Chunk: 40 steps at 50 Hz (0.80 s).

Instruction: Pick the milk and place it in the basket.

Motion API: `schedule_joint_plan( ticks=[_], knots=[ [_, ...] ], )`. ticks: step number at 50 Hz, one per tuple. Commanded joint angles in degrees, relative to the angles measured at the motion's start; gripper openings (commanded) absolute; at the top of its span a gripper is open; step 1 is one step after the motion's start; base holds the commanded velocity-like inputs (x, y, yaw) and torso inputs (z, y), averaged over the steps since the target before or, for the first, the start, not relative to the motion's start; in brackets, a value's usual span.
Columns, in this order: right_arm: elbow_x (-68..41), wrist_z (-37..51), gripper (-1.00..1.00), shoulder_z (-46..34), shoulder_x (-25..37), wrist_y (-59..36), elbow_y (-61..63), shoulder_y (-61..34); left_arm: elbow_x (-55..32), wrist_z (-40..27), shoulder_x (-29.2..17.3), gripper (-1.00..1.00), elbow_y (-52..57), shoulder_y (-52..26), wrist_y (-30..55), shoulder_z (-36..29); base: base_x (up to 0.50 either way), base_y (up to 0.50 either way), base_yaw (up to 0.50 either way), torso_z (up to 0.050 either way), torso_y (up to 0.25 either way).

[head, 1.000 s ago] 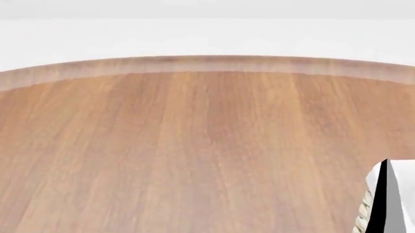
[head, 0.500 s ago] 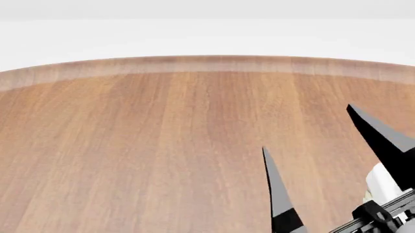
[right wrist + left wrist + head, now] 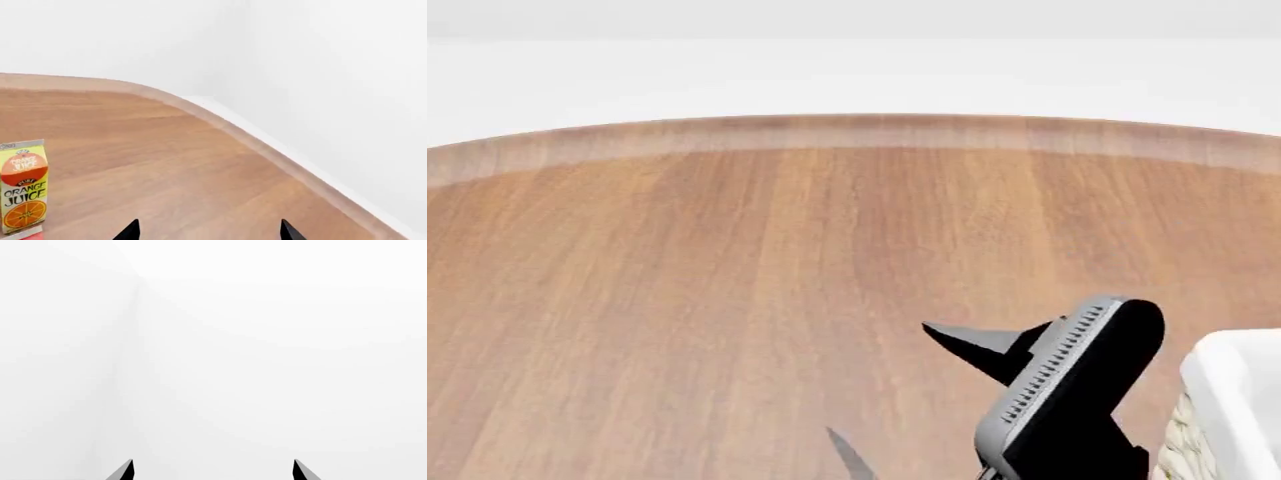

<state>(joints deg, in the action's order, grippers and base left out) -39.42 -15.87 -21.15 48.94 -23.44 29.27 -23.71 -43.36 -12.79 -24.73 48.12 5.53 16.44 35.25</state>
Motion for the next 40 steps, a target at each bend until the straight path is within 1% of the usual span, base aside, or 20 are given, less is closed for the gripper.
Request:
schedule_joint_plan(
  ticks=[1, 12, 24, 40],
  knots=[
    [6.6, -8.7, 1.0, -8.8, -5.2, -1.4, -7.4, -4.8, 1.0, 1.4, 1.0, 1.0, -0.2, 0.2, -0.2, 1.3, 0.0, 0.0, 0.0, 0.0, 0.0],
    [9.5, -12.3, 1.0, -13.8, -7.0, -0.9, -9.8, -5.0, 1.1, 1.2, 0.9, 1.0, -0.2, 0.3, -0.4, 1.2, 0.0, 0.0, 0.0, 0.0, 0.001],
    [12.6, -16.2, 1.0, -19.1, -7.4, -0.6, -11.3, -4.4, 0.9, 1.0, 0.7, 1.0, -0.2, 0.3, -0.5, 1.1, 0.0, 0.0, 0.0, 0.0, 0.0],
    [14.6, -18.5, 1.0, -22.5, -8.5, 0.3, -12.5, -3.9, 0.8, 0.9, 0.6, 1.0, -0.3, 0.4, -0.7, 1.0, 0.0, 0.0, 0.0, 0.0, 0.0]
  ],
)
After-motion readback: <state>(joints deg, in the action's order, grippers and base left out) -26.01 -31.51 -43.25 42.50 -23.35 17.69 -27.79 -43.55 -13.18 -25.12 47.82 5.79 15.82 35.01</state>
